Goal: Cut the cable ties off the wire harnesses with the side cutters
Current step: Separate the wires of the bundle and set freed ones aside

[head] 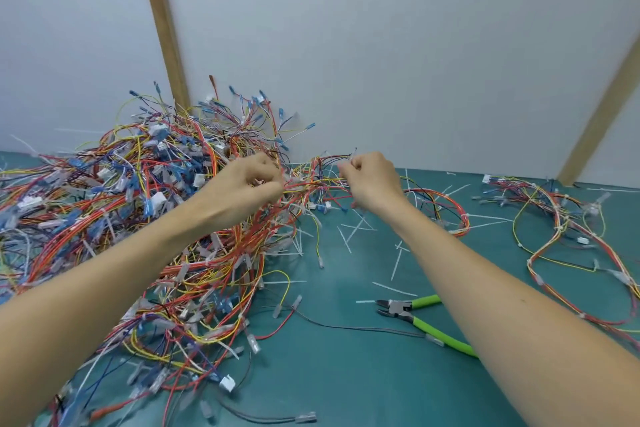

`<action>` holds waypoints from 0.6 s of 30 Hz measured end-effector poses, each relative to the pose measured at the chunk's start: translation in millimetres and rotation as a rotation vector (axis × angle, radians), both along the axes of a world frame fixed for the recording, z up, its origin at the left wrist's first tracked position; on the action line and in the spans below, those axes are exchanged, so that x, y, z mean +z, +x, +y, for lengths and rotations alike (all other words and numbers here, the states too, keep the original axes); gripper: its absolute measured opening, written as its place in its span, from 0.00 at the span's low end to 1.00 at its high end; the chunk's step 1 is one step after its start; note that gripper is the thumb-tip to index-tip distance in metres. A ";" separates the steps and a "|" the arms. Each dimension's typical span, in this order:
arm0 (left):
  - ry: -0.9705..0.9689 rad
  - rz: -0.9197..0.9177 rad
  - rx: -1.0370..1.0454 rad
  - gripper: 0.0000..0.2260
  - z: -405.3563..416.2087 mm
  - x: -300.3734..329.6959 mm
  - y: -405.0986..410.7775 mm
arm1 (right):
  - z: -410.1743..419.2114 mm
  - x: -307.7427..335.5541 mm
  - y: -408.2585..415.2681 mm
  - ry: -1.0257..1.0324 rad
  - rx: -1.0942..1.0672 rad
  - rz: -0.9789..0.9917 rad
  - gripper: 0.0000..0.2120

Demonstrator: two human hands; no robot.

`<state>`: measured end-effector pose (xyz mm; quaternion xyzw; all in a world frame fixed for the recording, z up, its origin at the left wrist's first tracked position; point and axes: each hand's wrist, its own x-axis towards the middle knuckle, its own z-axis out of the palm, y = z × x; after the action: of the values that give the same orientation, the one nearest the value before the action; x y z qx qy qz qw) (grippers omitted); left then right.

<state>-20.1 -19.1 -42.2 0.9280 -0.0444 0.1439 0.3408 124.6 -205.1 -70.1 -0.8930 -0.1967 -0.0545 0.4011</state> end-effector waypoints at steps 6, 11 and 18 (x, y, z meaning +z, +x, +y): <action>-0.442 -0.218 0.146 0.11 10.8 16.0 0.9 | -4.9 -25.3 26.4 0.077 -0.185 0.182 0.14; -0.449 -0.370 0.669 0.14 60.1 27.0 2.3 | -44.0 -37.4 47.2 0.324 -0.325 0.295 0.11; 0.736 -0.137 0.710 0.24 8.7 11.1 18.1 | -53.4 -24.2 36.6 0.476 -0.093 0.296 0.07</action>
<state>-2.0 -10.4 -31.1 0.9328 0.2036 0.2859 -0.0818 161.2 -258.5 -94.3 -0.7800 -0.0764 0.0135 0.6210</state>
